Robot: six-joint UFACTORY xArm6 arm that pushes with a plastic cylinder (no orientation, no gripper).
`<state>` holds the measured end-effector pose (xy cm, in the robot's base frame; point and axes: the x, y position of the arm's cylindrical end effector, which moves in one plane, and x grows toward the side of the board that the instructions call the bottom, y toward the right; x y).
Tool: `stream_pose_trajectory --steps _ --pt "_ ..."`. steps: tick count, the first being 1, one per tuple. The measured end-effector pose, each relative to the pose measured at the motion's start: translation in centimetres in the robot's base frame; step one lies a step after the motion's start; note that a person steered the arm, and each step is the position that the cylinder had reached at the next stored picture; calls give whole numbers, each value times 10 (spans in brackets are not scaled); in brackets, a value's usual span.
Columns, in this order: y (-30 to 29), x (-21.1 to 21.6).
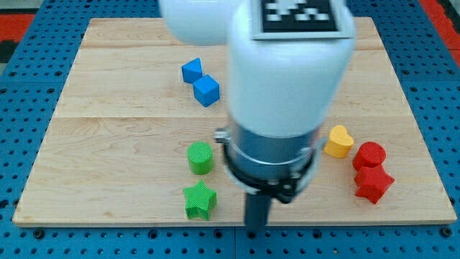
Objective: Move green circle into blue cube
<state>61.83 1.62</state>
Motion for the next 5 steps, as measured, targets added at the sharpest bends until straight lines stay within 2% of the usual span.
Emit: stream_pose_trajectory --steps 1,2,5 --pt "-72 0" --pt "-86 -10" --pt "-74 -91"
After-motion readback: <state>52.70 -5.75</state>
